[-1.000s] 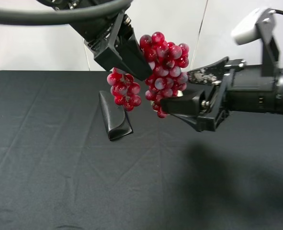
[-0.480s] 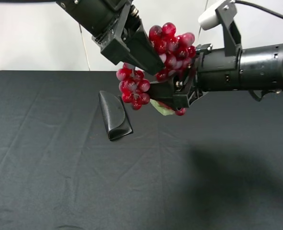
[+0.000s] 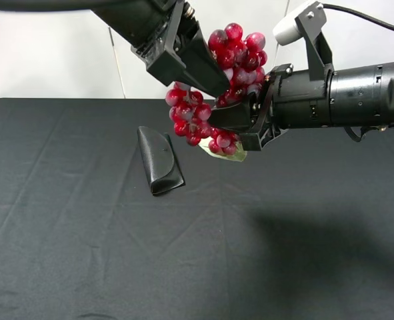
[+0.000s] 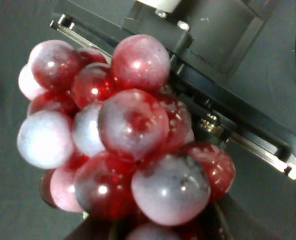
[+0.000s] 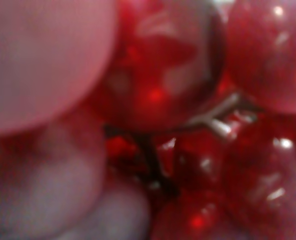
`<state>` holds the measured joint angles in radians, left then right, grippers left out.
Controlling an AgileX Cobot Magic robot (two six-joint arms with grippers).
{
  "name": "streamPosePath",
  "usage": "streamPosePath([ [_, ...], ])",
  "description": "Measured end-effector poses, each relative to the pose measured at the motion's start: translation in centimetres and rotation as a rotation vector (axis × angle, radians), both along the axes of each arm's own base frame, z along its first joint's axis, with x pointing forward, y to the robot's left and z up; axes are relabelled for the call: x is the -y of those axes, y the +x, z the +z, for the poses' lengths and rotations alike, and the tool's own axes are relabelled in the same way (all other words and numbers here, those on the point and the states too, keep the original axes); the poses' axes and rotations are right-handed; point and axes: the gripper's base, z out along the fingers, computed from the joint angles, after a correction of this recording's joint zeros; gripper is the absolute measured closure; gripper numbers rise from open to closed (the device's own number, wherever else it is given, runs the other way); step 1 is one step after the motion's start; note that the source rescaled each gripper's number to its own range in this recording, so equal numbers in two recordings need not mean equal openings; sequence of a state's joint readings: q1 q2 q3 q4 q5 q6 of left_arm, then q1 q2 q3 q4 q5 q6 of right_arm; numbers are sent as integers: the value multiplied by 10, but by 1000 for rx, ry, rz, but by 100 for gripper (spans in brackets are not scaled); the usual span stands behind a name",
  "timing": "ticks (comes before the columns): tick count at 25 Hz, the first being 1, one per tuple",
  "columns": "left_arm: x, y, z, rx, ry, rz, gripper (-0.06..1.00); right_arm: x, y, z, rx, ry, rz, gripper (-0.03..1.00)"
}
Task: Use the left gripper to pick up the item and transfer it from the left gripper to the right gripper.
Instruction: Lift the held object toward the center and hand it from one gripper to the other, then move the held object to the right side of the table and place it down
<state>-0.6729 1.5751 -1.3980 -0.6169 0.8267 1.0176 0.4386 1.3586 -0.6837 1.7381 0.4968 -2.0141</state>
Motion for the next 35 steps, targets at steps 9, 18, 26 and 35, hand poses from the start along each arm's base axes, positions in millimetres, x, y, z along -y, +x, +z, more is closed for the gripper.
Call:
streamPosePath([
  [9, 2, 4, 3, -24, -40, 86, 11, 3, 3, -2, 2, -26, -36, 93],
  [18, -5, 3, 8, 25, -8, 110, -5, 3, 3, -2, 2, -27, -39, 93],
  [26, -43, -20, 44, 27, 48, 341, -5, 3, 3, -2, 2, -28, -38, 93],
  [35, -99, -61, 64, -137, 257, 654, -5, 3, 3, -2, 2, -28, -38, 93],
])
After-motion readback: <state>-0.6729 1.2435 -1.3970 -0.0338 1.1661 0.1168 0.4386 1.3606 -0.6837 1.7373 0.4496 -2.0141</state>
